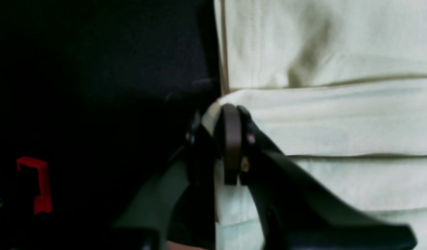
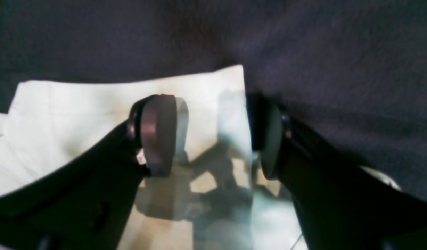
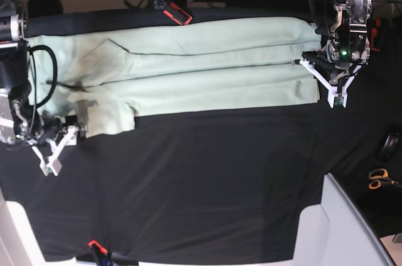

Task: Fold the T-shirt properly
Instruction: 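Grasp the sleeve end of the folded shirt with the right gripper, then fold the sleeve end with the right gripper over onto the shirt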

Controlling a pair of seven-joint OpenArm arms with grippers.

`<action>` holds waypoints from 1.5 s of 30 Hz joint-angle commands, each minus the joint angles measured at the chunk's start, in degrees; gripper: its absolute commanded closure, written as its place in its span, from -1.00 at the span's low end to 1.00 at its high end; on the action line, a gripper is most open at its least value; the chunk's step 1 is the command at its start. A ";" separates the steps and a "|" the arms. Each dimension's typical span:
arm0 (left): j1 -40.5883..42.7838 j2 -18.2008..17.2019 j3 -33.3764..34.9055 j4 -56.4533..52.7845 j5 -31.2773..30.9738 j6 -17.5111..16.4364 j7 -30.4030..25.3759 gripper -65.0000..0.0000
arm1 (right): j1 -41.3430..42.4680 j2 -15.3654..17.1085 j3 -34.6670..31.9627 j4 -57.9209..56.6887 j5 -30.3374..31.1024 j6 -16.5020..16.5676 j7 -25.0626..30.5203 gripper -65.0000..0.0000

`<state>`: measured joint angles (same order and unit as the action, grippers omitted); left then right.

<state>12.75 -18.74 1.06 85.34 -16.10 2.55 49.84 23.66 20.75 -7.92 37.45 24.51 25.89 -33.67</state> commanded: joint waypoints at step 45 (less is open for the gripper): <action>-0.93 -3.19 -0.49 0.95 0.32 0.22 -0.66 0.72 | -27.84 -5.32 9.73 54.11 0.76 0.09 -25.71 1.00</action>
<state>12.36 -21.08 1.06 85.43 -16.51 2.52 49.82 -4.82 14.79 1.48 90.61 25.17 26.00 -59.90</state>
